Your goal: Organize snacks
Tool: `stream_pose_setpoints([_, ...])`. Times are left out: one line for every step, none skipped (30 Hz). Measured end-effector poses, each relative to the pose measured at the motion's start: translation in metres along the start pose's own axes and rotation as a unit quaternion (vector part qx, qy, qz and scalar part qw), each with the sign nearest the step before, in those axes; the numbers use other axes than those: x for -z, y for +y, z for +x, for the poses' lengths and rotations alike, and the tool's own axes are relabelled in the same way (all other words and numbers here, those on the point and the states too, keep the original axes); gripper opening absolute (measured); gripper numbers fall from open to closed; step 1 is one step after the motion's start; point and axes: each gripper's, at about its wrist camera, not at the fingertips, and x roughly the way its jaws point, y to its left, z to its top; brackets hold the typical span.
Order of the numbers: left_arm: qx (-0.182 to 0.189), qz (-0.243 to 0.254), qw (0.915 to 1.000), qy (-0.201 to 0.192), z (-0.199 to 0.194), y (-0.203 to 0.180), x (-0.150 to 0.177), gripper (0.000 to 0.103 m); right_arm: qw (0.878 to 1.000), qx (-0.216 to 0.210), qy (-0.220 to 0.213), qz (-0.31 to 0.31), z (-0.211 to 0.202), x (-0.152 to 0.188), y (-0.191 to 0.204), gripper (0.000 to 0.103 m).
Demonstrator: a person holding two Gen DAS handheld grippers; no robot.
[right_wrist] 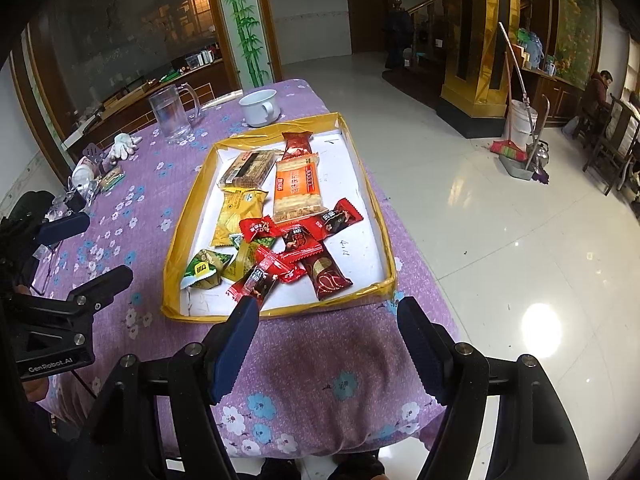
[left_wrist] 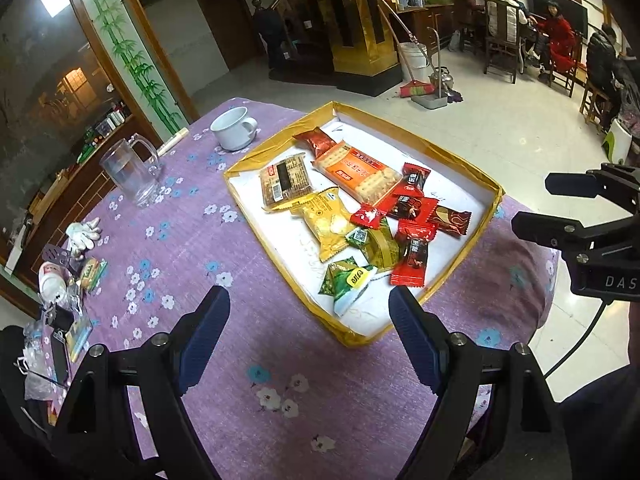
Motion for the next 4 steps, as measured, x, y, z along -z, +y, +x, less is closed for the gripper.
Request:
stream_pose_setpoints([0.003,-0.003,1.0,-0.002,-0.0013,0.0004,0.0011,0.083,1.0,0.0,-0.001,0.001,-0.0011,0.0014,0.0003,0.074])
stream_pose_setpoints([0.002,-0.005,1.0,-0.004,-0.0023,0.0007,0.0019,0.083,1.0,0.0,-0.002,0.001,-0.0023,0.0026,0.0005,0.074])
stream_pose_setpoints([0.002,-0.005,1.0,-0.005,-0.0028,0.0006,0.0026,0.083,1.0,0.0,-0.002,0.002,-0.0033,0.0039,0.0005,0.074])
stream_pose_setpoints([0.001,-0.007,1.0,-0.003,-0.0032,0.0004,0.0036,0.083,1.0,-0.001,-0.003,0.002,-0.0038,0.0047,0.0005,0.074])
